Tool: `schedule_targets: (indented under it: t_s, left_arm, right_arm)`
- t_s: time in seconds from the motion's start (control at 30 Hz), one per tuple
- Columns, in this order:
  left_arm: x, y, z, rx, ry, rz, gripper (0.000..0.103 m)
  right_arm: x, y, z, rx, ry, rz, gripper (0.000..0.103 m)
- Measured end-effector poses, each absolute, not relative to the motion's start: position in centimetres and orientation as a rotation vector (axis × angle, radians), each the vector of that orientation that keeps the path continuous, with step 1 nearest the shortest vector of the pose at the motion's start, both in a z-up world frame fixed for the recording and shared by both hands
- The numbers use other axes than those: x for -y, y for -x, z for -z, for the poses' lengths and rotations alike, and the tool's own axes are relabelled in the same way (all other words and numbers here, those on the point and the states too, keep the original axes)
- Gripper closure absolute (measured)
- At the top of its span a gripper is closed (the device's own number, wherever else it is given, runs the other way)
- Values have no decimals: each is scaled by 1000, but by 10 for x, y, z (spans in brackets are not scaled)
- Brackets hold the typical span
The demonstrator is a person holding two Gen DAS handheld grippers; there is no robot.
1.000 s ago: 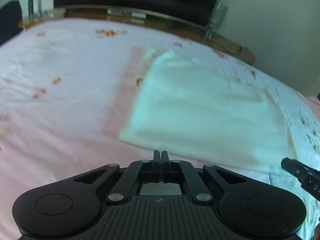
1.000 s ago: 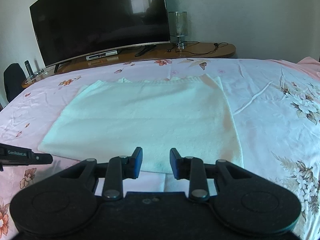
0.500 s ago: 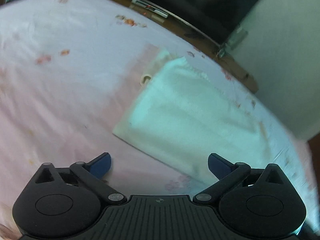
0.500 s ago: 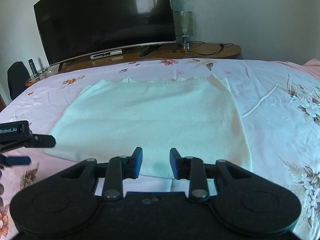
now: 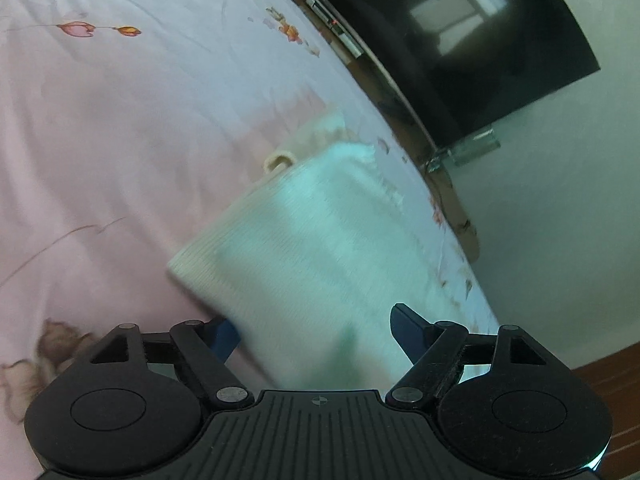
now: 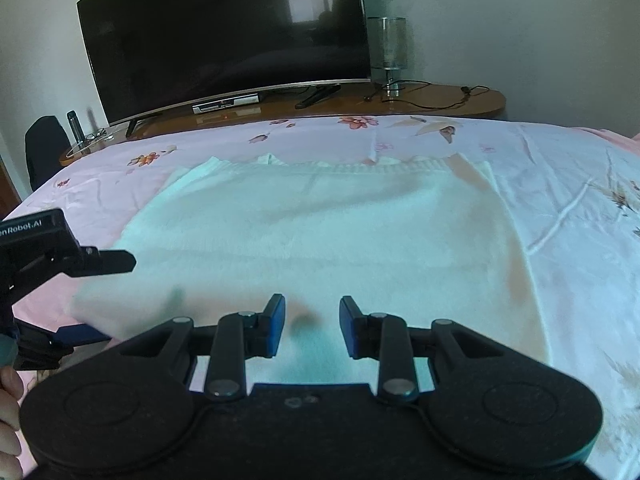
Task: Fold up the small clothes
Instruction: 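Grasp the sweater side edge with the left gripper and fold it over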
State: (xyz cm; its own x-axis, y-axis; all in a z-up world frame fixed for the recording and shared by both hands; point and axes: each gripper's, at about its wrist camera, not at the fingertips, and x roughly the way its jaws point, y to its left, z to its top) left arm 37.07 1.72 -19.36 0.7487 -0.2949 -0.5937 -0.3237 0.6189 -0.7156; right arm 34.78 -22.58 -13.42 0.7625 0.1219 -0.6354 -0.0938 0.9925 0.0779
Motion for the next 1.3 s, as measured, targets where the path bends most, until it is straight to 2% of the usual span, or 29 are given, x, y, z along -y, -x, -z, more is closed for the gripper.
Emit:
schedule_targets:
  t_s: [0.37,0.47,0.53,0.6,0.67,0.77,0.8,0.83,0.87,0.93,1.0,1.03,1.1,1.2,1.27,1.3]
  left_arm:
    - [-17,-401,198,-690,969,-8,25]
    - [-18,-403,199,-675,970,-17,25]
    - [-19,-407,199,-667,973,-25,25]
    - [-20,-411,199,-660,977,-30,25]
    - [-21,-415,199,-656,972,-28,25]
    - [-19,-418,200,-652,968,-32,25]
    - [-19,-419,200,-650,963,-32,27]
    - [-18,-419,200,-650,954,-37,40]
    - [-18,-420,201,-656,951,-40,47]
    - [-21,-423,207,-666,973,-46,60]
    - [-23,-424,208,-672,975,-60,65]
    - [-23,-424,208,-671,973,-60,71]
    - [-21,-426,208,-692,939,-74,92]
    - [-23,-424,207,-696,938,-76,94]
    - [-22,-422,203,-686,931,-67,95]
    - [-20,-420,197,-666,909,-50,95]
  right_arm:
    - [215,-408,138,-652,-38,-116,74]
    - [201,-424,156,-726,96,-103,72]
    - [196,-420,153,-701,151,-102,74]
    - [201,-417,142,-648,87,-95,77]
    - [200,-423,139,-618,91,-71,72]
    - [198,-444,156,-713,146,-71,73]
    - [196,-444,156,-702,156,-73,73]
    - [197,-444,153,-708,150,-76,73]
    - [199,-443,149,-700,130,-76,76]
    - [202,-433,142,-645,89,-82,74]
    - [196,-432,155,-709,149,-107,75]
    - [194,-429,160,-682,187,-110,75]
    - [196,-430,157,-694,167,-111,75]
    - [205,-420,140,-618,90,-103,77]
    - [201,-420,156,-701,170,-108,74]
    - [199,-416,162,-669,211,-117,74]
